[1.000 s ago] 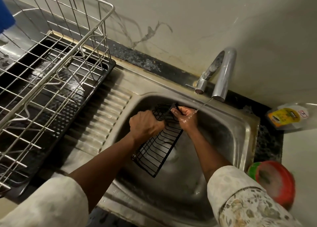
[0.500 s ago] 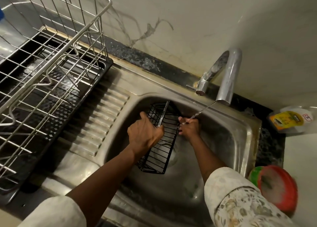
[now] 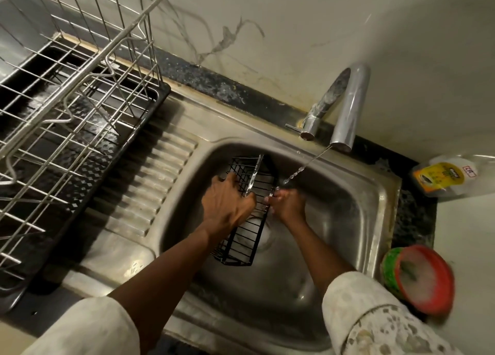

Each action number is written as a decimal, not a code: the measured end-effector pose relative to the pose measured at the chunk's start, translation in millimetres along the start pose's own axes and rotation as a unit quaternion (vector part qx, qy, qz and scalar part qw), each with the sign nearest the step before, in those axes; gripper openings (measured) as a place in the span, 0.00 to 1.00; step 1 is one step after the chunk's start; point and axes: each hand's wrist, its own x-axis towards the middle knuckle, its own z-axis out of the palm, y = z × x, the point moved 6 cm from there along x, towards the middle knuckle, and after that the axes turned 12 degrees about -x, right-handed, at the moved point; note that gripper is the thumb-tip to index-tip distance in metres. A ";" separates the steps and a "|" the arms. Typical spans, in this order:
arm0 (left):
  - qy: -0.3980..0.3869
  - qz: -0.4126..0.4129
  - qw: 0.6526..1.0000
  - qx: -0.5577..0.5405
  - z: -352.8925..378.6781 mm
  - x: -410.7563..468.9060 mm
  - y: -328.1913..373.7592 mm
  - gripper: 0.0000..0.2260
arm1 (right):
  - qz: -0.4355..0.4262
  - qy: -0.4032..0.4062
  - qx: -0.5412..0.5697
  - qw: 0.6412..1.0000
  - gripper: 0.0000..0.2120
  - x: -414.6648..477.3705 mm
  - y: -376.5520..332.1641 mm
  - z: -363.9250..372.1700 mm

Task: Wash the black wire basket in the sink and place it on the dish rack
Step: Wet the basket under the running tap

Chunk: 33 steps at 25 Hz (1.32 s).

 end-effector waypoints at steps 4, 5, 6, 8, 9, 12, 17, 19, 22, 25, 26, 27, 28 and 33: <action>-0.002 -0.015 1.000 0.017 -11.7 7.1 -7.0 0.30 | -0.301 -0.007 -0.199 0.932 0.19 -5.3 -58.0 5.2; 0.000 -0.013 1.000 0.024 -13.5 7.4 -6.9 0.32 | -0.363 -0.028 -0.299 0.882 0.25 -12.7 -57.2 19.8; 0.002 -0.011 1.000 0.028 -14.8 7.1 -5.5 0.33 | -0.387 -0.027 -0.383 0.839 0.31 -16.6 -52.9 28.5; 0.003 -0.001 0.999 0.037 -13.5 7.1 -2.2 0.30 | -0.349 -0.035 -0.447 0.823 0.38 -25.9 -38.1 38.1; 0.004 0.003 0.999 0.044 -11.2 7.6 -0.9 0.29 | -0.356 -0.047 -0.444 0.821 0.38 -36.7 -33.3 40.9; 0.001 0.013 0.998 0.065 -6.2 9.7 -0.8 0.26 | -0.475 -0.144 -0.493 0.714 0.33 -73.0 -8.6 62.0; -0.012 0.044 0.997 0.056 -4.1 10.4 -0.8 0.28 | -0.446 -0.041 -0.503 0.739 0.37 -21.8 -18.3 24.6; -0.018 0.064 0.996 0.057 -2.6 9.8 -0.8 0.25 | -0.396 0.025 -0.529 0.750 0.37 1.7 -25.8 0.0; -0.022 0.058 0.997 0.055 1.4 12.3 0.9 0.25 | -0.348 0.024 -0.502 0.791 0.36 -4.2 -24.1 3.5; -0.021 0.058 0.996 0.071 7.4 13.9 8.5 0.27 | -0.393 -0.058 -0.490 0.776 0.32 -48.6 -7.3 51.4; -0.020 0.061 0.995 0.076 8.1 14.8 9.1 0.25 | -0.420 -0.089 -0.511 0.745 0.33 -61.8 2.0 64.3; -0.020 0.065 0.995 0.079 7.6 15.9 8.2 0.23 | -0.434 -0.110 -0.524 0.725 0.33 -65.9 8.5 68.3; -0.017 0.068 0.994 0.082 6.2 17.3 6.7 0.21 | -0.439 -0.129 -0.523 0.719 0.34 -60.1 10.3 64.6; -0.001 0.076 0.992 0.099 3.6 18.8 4.4 0.20 | -0.488 -0.078 -0.505 0.707 0.30 -27.5 -9.7 31.9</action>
